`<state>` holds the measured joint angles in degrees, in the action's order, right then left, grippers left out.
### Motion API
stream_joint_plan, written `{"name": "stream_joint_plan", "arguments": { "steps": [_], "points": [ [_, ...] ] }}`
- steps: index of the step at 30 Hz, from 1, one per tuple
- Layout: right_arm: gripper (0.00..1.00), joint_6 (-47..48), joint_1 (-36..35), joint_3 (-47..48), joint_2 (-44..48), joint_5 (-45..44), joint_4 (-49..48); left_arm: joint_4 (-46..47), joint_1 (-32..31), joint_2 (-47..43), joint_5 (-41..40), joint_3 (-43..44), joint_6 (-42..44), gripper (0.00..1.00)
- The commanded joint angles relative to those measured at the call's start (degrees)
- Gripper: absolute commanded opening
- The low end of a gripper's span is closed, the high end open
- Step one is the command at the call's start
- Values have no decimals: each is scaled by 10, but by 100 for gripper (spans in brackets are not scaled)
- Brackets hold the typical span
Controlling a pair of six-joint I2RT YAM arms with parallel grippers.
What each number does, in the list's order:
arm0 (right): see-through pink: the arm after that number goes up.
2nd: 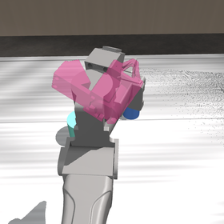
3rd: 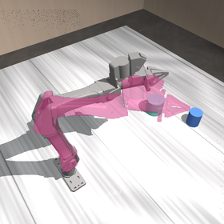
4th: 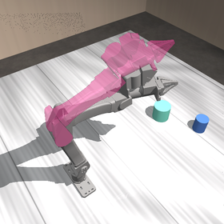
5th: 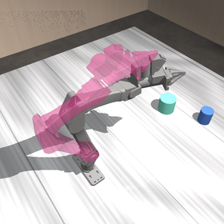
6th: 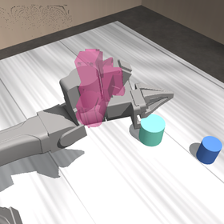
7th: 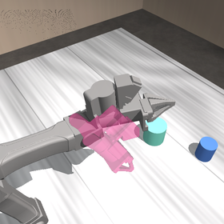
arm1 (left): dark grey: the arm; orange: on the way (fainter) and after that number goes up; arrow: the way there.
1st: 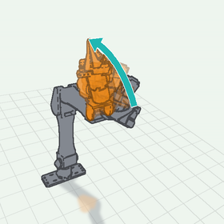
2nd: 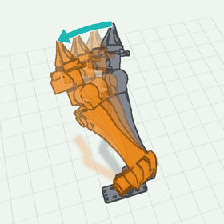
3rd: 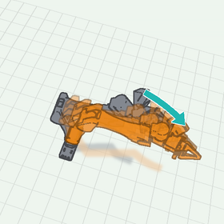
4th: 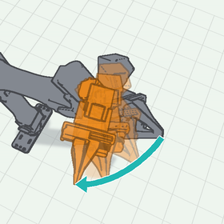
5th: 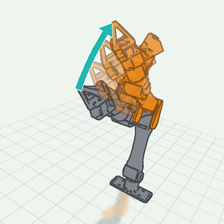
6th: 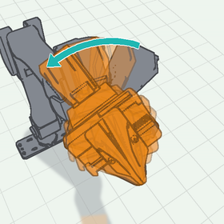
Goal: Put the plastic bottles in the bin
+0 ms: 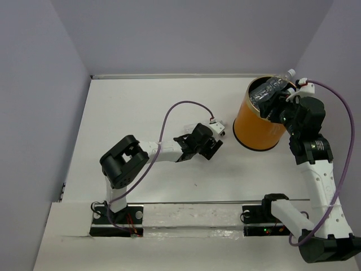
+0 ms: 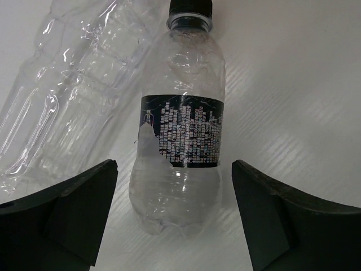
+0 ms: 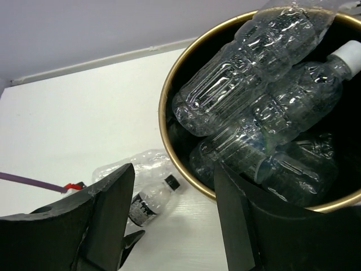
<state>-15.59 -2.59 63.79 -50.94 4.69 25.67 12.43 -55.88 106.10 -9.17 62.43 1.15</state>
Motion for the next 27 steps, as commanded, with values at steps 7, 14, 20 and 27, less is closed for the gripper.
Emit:
{"name": "stream_joint_plan", "arguments": {
  "steps": [7,14,20,27],
  "points": [
    [76,-46,-9,-17,18,109,-41,-13,-2,0,59,13,-39,47],
    [95,-78,-172,-14,-16,52,-84,15,-15,-121,63,-58,-94,33],
    [98,-99,-265,-22,-99,-98,-121,-18,-15,-308,21,-130,-146,33],
    [100,-159,-337,-60,-187,-265,-190,-195,-16,-498,-78,-142,-200,33]
  ]
}}
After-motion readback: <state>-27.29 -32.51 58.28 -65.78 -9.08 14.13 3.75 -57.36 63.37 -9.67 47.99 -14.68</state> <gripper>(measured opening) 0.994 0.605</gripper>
